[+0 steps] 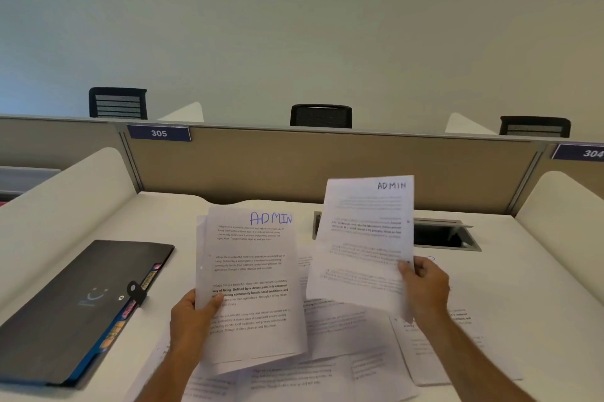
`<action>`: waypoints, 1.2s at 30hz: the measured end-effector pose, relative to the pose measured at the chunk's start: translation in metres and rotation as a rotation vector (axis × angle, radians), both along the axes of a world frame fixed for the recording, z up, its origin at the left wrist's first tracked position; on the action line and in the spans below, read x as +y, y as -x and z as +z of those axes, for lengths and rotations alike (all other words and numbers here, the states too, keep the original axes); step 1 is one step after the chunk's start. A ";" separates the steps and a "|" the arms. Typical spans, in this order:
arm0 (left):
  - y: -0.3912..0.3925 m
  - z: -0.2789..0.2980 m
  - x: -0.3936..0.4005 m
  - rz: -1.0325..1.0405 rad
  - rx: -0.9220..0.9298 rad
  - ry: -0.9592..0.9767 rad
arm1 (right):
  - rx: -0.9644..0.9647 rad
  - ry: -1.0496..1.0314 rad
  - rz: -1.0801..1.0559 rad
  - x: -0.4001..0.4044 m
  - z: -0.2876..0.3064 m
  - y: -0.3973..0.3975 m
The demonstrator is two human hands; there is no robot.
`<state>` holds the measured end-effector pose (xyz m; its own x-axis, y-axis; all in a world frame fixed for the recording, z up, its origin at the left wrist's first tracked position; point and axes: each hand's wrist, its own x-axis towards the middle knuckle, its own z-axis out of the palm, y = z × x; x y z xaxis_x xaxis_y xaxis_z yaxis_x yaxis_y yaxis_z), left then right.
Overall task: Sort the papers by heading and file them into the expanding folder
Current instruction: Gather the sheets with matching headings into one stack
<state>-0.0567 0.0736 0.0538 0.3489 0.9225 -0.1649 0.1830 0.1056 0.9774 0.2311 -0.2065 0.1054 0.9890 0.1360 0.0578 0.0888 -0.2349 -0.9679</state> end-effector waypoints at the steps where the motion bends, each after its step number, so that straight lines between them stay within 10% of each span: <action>1: 0.000 -0.001 0.000 -0.003 0.012 -0.009 | 0.066 -0.085 0.025 0.000 0.003 -0.003; 18: -0.051 0.019 -0.055 -0.194 -0.091 0.072 | 0.545 -0.157 0.414 0.052 -0.011 0.052; 36: -0.036 0.049 -0.023 -0.047 -0.211 0.083 | 0.159 0.000 0.072 -0.016 -0.025 -0.001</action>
